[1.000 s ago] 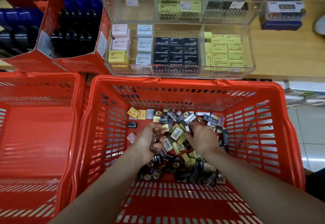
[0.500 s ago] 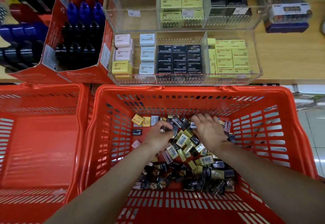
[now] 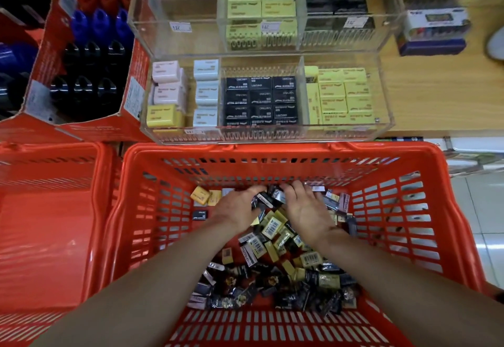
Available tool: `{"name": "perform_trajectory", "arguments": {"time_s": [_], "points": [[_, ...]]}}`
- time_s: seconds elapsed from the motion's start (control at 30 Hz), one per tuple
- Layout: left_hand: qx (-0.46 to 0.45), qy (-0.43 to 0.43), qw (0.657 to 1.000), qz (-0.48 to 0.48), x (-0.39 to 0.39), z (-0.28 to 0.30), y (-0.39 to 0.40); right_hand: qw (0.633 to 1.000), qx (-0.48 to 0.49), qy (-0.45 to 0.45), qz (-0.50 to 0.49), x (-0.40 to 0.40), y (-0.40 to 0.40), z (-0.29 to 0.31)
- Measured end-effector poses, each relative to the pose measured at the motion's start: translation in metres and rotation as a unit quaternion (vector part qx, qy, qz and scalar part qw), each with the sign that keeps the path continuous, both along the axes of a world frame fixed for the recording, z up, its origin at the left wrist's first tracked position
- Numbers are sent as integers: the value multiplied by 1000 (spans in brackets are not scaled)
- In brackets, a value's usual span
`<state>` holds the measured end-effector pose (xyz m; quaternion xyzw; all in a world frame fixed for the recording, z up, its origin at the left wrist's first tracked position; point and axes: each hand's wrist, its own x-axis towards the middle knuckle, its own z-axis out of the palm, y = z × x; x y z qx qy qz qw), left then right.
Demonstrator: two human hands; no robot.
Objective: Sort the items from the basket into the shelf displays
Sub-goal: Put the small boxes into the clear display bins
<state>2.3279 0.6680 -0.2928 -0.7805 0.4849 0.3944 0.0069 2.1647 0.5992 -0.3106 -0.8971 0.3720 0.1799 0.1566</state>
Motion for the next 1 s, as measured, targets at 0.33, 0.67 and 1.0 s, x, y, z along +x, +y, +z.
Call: {"name": "perform_trajectory", "arguments": {"time_s": [0.33,0.67,1.0], "points": [[-57,-6,989,133,-10,-17,18,992,34,-59,-107,8,5,-1],[-89,289,916,262,0,98,53,793,388,-246,-400,-10,27,106],[-191,398,835,329,-15,296,61,802,380,-352,-297,-17,31,322]]}}
